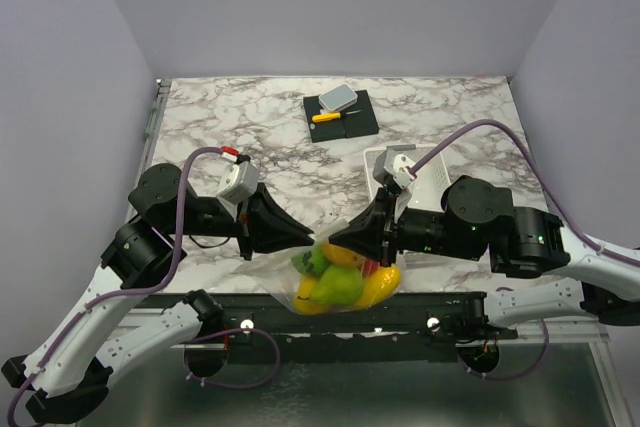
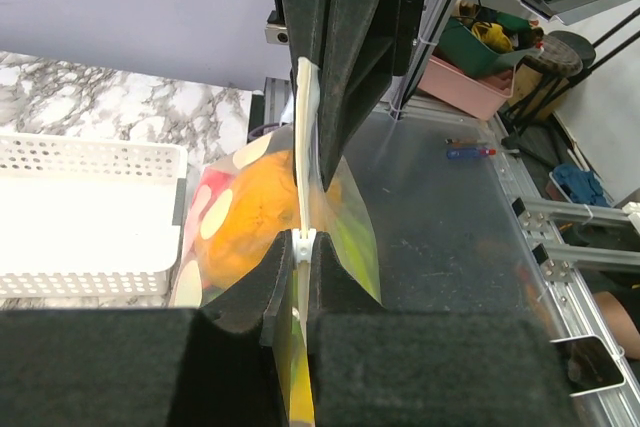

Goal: Place the food in the zip-top bag and seal the zipper
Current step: Zip the zipper food storage bag at the center of the board.

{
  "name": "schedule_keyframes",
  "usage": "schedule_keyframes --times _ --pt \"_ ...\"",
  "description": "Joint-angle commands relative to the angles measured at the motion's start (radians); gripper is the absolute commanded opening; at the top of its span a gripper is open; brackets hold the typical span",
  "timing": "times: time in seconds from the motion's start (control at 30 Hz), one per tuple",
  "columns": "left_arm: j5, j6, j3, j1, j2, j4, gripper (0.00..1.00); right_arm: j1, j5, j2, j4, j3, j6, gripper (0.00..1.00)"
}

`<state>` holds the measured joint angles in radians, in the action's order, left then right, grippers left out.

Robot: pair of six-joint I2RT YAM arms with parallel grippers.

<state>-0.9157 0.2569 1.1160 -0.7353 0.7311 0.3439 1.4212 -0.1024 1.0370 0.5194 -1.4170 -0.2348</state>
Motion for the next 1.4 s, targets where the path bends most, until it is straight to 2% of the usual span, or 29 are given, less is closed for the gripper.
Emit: schedule_keyframes --times 0.0,0.33,1.03,1.2,1.37 --pt "-0.016 -0.011 -0.015 -0.004 -0.01 0.042 0.0 0.006 -0.099 -0.043 -0.072 -0.024 0.018 0.01" --pt "-0.006 -0.012 -0.019 -0.004 -0.014 0.054 0.0 0.006 -0.241 -0.069 -0.008 -0.044 0.03 0.01" --pt "0.067 -0.063 -0.028 -0.004 -0.027 0.146 0.0 0.006 -0.428 -0.15 -0.034 -0.018 0.044 0.01" --pt "0.1 -0.076 -0.025 -0.003 -0.025 0.174 0.0 0.005 -0.485 -0.149 -0.029 -0.019 0.051 0.01" --pt "0.209 -0.095 -0.009 -0.003 -0.032 0.218 0.0 0.006 -0.552 -0.148 -0.018 -0.019 0.053 0.01"
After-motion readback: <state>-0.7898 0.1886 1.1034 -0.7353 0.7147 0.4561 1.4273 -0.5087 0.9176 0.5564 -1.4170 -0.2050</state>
